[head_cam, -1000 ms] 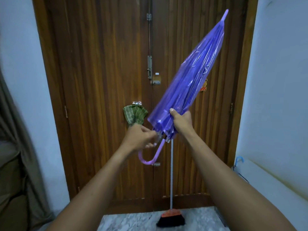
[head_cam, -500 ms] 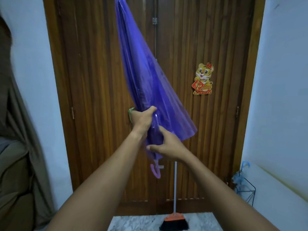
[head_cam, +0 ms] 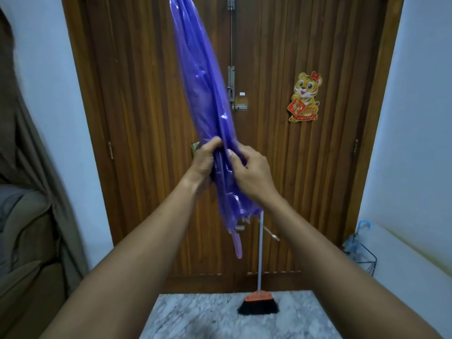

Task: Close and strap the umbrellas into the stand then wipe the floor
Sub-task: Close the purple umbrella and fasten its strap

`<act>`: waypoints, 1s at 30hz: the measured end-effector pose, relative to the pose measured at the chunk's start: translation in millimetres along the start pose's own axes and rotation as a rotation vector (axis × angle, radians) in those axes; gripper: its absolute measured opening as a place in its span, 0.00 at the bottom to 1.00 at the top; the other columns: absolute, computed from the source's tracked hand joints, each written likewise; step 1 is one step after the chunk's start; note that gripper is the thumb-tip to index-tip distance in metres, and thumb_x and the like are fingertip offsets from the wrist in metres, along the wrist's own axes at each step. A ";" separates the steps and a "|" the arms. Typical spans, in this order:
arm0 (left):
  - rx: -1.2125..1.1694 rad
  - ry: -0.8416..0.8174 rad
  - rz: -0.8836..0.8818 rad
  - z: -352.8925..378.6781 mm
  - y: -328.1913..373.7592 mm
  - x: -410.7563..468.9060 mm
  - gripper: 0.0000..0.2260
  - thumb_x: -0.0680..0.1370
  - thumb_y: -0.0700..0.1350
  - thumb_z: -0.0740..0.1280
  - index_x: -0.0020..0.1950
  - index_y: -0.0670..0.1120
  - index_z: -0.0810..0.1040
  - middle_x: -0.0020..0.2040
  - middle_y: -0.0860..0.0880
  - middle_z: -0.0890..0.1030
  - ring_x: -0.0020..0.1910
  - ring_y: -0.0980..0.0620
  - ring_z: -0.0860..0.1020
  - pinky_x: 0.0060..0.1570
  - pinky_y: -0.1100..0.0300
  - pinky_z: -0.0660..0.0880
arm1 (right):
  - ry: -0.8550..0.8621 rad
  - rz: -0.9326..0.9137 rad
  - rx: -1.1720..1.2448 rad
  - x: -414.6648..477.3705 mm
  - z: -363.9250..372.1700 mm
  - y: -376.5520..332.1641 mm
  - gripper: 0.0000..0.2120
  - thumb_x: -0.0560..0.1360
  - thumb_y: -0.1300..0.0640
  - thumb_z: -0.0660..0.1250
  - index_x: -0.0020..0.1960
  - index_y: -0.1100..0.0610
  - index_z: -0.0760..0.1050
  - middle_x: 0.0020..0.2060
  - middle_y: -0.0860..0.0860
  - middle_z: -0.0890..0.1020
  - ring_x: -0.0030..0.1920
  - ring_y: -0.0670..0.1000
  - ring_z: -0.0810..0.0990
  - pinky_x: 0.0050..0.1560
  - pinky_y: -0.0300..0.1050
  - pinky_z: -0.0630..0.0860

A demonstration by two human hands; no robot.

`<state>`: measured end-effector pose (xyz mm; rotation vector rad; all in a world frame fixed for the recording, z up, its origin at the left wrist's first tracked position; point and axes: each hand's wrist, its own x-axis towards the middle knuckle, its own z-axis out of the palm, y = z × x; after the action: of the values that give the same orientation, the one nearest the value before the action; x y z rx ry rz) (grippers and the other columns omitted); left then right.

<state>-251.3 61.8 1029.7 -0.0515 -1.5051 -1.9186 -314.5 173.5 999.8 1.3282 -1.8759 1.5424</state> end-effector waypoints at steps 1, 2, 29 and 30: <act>-0.061 -0.077 0.013 -1.3 -1.6 -0.1 0.14 0.71 0.49 0.69 0.50 0.40 0.81 0.42 0.42 0.81 0.40 0.45 0.80 0.42 0.55 0.79 | 0.021 -0.010 -0.067 -4.9 7.3 -0.3 0.21 0.81 0.44 0.56 0.73 0.45 0.71 0.57 0.47 0.81 0.57 0.48 0.79 0.57 0.54 0.78; -0.105 -0.127 0.011 -2.1 -4.1 -0.1 0.15 0.73 0.51 0.68 0.50 0.41 0.81 0.42 0.43 0.80 0.40 0.45 0.79 0.44 0.54 0.78 | 0.046 0.010 -0.138 -11.2 14.6 -1.4 0.24 0.81 0.45 0.54 0.77 0.45 0.65 0.61 0.49 0.78 0.59 0.50 0.77 0.58 0.54 0.77; 0.043 -0.004 0.044 -37.8 54.6 7.9 0.06 0.67 0.39 0.64 0.38 0.47 0.80 0.36 0.49 0.77 0.37 0.52 0.76 0.44 0.55 0.74 | -0.298 0.395 0.402 -47.9 11.5 28.3 0.14 0.74 0.67 0.73 0.57 0.55 0.82 0.47 0.53 0.87 0.48 0.55 0.87 0.48 0.52 0.85; 0.053 -0.009 0.043 -39.1 53.9 8.2 0.06 0.67 0.39 0.64 0.39 0.46 0.79 0.36 0.49 0.77 0.37 0.52 0.76 0.44 0.55 0.74 | -0.301 0.412 0.365 -46.2 9.2 30.1 0.11 0.75 0.65 0.73 0.55 0.55 0.83 0.45 0.53 0.87 0.47 0.52 0.87 0.47 0.49 0.85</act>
<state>-214.5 18.9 1065.8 -0.0689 -1.5478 -1.8465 -314.6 183.5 944.8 1.4551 -2.2383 2.0683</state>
